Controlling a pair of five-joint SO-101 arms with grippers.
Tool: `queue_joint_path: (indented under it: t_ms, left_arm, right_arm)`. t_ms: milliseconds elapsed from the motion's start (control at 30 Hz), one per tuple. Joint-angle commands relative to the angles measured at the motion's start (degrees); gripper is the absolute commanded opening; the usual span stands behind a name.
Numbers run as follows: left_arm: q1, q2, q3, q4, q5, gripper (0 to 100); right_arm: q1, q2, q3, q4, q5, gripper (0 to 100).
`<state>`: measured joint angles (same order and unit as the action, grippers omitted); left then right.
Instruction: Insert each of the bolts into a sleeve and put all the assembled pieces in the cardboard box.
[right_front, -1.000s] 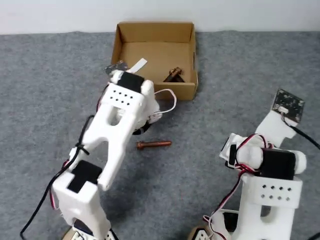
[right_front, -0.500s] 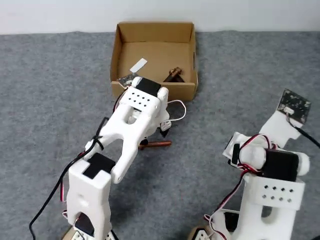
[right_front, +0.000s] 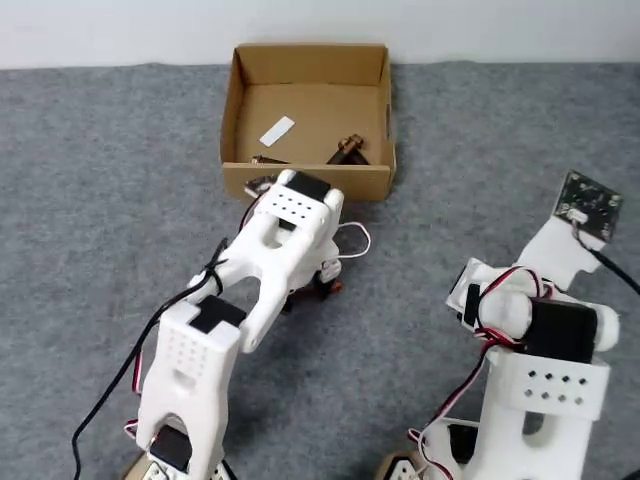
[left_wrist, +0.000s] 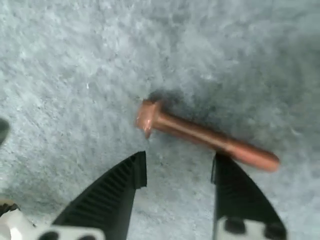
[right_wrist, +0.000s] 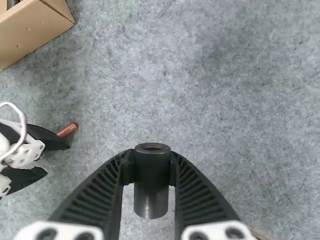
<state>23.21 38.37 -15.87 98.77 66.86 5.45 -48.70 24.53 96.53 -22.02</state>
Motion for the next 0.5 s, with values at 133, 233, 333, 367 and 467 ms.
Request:
queue_joint_path:
  t_ms: [133,233,333,367,467]
  left_arm:
    - [-7.65,1.93,-9.27,1.23,0.26,22]
    - [-9.41,2.55,-12.79,1.58,-1.14,22]
    - [-9.05,1.93,-14.37,1.58,-2.02,22]
    - [-8.53,1.41,-14.55,1.58,-2.02,22]
    - [-7.12,-0.62,-14.73,1.58,-2.02,22]
  right_arm:
    - [0.66,-0.40,-0.35,-1.10,0.79,0.8]
    - [0.57,-0.40,-0.35,-1.10,0.79,0.8]
    - [0.57,-0.40,-0.35,-1.10,0.79,0.8]
    - [0.57,-0.40,-0.35,-1.10,0.79,0.8]
    - [0.57,-0.40,-0.35,-1.10,0.79,0.8]
